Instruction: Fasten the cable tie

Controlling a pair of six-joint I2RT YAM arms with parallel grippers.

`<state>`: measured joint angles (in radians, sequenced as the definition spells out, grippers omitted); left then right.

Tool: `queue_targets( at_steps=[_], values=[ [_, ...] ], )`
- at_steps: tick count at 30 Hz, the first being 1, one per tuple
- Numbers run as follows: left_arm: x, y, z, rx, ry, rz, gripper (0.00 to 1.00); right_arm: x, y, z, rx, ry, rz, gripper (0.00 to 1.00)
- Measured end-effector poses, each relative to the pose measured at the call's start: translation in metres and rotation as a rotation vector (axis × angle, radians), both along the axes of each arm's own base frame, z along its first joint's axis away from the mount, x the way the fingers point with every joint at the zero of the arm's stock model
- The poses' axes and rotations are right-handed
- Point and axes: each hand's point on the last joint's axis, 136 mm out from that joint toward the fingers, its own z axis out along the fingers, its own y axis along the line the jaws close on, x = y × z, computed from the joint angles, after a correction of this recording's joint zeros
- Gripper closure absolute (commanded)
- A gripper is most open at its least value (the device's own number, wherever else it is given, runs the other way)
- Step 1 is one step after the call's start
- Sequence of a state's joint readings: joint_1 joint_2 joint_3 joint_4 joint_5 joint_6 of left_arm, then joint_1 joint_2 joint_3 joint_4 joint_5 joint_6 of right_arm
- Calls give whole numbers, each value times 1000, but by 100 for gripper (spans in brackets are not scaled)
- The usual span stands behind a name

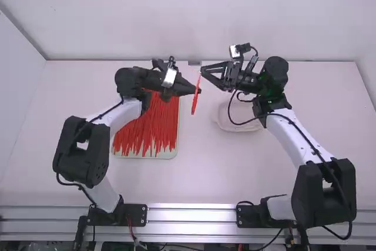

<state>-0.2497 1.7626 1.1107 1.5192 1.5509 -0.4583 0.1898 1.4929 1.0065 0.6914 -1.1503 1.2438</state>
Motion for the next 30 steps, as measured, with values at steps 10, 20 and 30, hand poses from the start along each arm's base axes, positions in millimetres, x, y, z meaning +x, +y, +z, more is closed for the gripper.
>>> queue_targets(
  at_steps=[10,20,30],
  values=[
    [0,-2,-1,16,62,-7,98,-12,2,-1,-4,10,70,64],
    [8,7,-2,18,73,23,98,-20,3,11,15,-33,109,48],
    [11,6,1,1,81,41,98,-26,3,20,33,-32,135,59]
  ],
)
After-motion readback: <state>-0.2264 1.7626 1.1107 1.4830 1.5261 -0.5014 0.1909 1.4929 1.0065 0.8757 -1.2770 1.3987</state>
